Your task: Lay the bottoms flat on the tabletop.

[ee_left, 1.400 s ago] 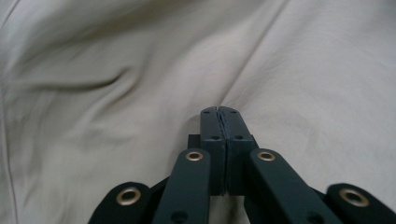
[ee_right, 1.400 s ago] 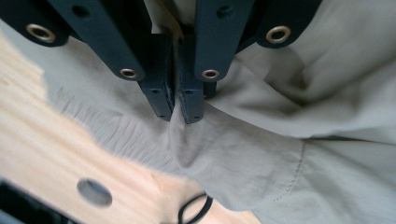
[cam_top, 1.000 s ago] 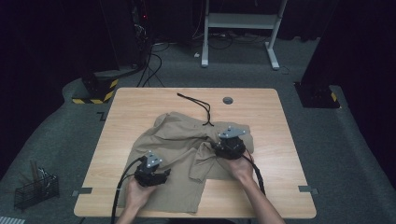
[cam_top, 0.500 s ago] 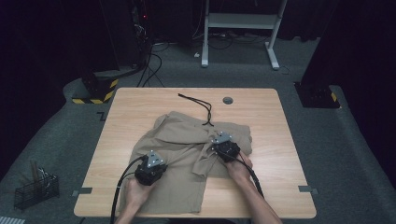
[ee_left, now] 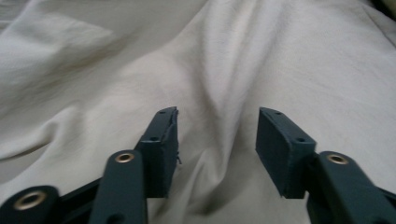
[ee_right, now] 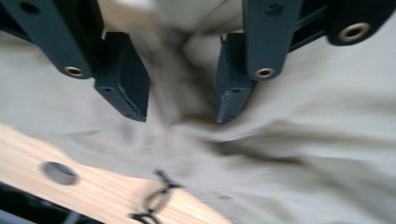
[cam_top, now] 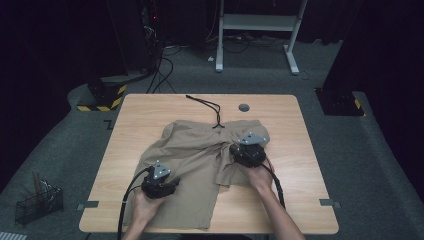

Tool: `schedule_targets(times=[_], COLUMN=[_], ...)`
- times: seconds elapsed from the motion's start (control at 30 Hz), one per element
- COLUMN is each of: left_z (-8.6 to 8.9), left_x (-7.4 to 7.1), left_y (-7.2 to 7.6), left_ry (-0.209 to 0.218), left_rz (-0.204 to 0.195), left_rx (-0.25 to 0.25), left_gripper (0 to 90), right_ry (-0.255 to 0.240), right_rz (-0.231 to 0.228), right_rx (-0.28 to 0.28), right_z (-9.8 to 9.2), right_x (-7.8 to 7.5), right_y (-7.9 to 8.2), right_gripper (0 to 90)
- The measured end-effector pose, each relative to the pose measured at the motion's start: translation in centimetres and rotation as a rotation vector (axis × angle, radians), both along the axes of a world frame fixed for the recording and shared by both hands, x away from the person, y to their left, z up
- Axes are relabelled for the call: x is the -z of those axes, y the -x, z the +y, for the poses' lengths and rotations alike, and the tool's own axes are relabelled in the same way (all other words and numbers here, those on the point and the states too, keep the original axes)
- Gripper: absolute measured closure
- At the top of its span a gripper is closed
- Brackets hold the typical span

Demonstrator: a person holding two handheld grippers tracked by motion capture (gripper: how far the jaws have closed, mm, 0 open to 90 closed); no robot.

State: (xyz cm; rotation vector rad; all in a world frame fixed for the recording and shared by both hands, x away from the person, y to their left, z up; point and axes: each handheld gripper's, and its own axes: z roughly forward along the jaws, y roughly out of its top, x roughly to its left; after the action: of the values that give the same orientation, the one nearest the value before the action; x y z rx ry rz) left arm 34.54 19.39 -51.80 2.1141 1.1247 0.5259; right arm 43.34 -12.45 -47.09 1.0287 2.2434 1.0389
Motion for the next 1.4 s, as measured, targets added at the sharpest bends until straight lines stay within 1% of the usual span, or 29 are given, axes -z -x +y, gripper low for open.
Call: schedule_targets(times=[0.07,0.1,0.13,0.17,0.2,0.23,0.27,0.3,0.33,0.37,0.4,0.47,0.57,0.7,0.77,0.83,0.87,0.9,0.93,1.0,1.03,1.07,1.13,1.17,1.23,1.27,1.3,1.33,1.4], left_z=[-0.3,-0.3,-0.3,-0.3,-0.2,-0.2,-0.1,-0.1,0.1,0.1,0.1,0.2,0.5,0.9,1.1,1.1,1.1,1.0,1.0,1.0,1.0,1.0,1.0,1.1,1.1,1.1,1.1,1.1,1.1], left_x=[0.4,0.4,0.7,0.7,0.9,0.9,0.9,0.9,0.9,0.9,0.9,0.9,0.9,0.9,0.9,0.9,0.9,0.9,0.9,0.9,0.9,0.9,0.9,0.9,0.9,0.9,0.9,0.9,0.9], left_y=[-0.1,-0.1,-0.3,-0.3,-0.7,-0.7,-1.1,-1.1,-1.7,-1.7,-2.3,-2.6,-4.0,-4.8,-4.9,-4.9,-4.9,-4.8,-4.8,-4.8,-4.8,-4.8,-4.8,-4.8,-4.8,-4.8,-4.8,-4.8,-4.8], left_ry=[0.019,0.019,0.045,0.045,0.053,0.053,0.053,0.053,0.05,0.05,0.052,0.051,0.047,0.049,0.061,0.058,0.05,0.045,0.047,0.047,0.047,0.047,0.047,0.047,0.047,0.047,0.047,0.047,0.047], left_rz=[-0.007,-0.007,-0.024,-0.024,-0.031,-0.031,-0.032,-0.032,-0.031,-0.031,-0.03,-0.029,-0.03,-0.03,-0.028,-0.029,-0.029,-0.031,-0.03,-0.03,-0.029,-0.029,-0.029,-0.029,-0.029,-0.029,-0.029,-0.029,-0.029], left_rx=[-0.008,-0.008,-0.02,-0.02,-0.042,-0.042,-0.062,-0.062,-0.073,-0.073,-0.094,-0.1,-0.12,-0.138,-0.15,-0.149,-0.149,-0.149,-0.151,-0.152,-0.153,-0.153,-0.153,-0.153,-0.153,-0.153,-0.153,-0.153,-0.153], left_gripper=[45.5,44.2,43.1,41.5,41.3,41.2,41.2,40.3,39.2,39.2,39.1,38.8,38.0,37.8,37.9,37.7,36.6,36.2,36.2,35.7,35.6,35.5,35.5,35.4,35.4,35.4,35.4,35.3,35.2], right_ry=[-0.008,0.007,0.031,0.031,0.056,0.056,0.053,0.053,0.061,0.077,0.07,0.056,0.053,0.085,0.09,0.084,0.075,0.073,0.073,0.058,0.039,0.039,0.0,-0.005,-0.006,0.008,0.008,0.045,0.055], right_rz=[0.021,0.03,0.037,0.037,0.064,0.064,0.108,0.108,0.141,0.148,0.14,0.137,0.118,0.111,0.123,0.133,0.159,0.163,0.163,0.133,0.121,0.121,0.111,0.1,0.099,0.094,0.094,0.095,0.106], right_rx=[-0.051,-0.068,-0.079,-0.079,-0.069,-0.069,-0.059,-0.059,-0.059,-0.059,-0.062,-0.059,-0.061,-0.067,-0.066,-0.067,-0.063,-0.063,-0.063,-0.049,-0.051,-0.051,-0.068,-0.095,-0.11,-0.149,-0.149,-0.165,-0.169], right_z=[0.1,0.2,0.2,0.2,0.2,0.2,0.0,0.0,0.2,0.4,0.4,0.5,1.4,2.6,2.8,2.8,2.5,2.3,2.3,1.9,1.7,1.7,1.4,1.7,1.8,2.8,2.8,3.9,4.2], right_x=[0.4,0.8,1.3,1.3,2.4,2.4,3.3,3.3,4.0,4.2,4.5,4.6,4.7,4.6,4.5,4.4,4.2,4.1,4.1,3.3,3.0,3.0,2.6,2.5,2.5,2.7,2.7,3.1,3.4], right_y=[1.7,2.4,2.9,2.9,3.3,3.3,3.0,3.0,2.5,2.2,1.9,1.6,0.1,-1.2,-1.5,-1.6,-1.5,-1.3,-1.3,0.3,0.9,0.9,2.1,3.2,3.5,4.0,4.0,3.9,3.7], right_gripper=[52.7,52.7,52.6,52.6,52.4,52.4,52.5,52.5,55.0,55.8,58.0,60.7,72.8,80.4,81.5,81.5,76.2,71.0,71.0,56.6,55.0,55.0,52.3,51.4,51.2,50.7,50.7,51.1,53.8])
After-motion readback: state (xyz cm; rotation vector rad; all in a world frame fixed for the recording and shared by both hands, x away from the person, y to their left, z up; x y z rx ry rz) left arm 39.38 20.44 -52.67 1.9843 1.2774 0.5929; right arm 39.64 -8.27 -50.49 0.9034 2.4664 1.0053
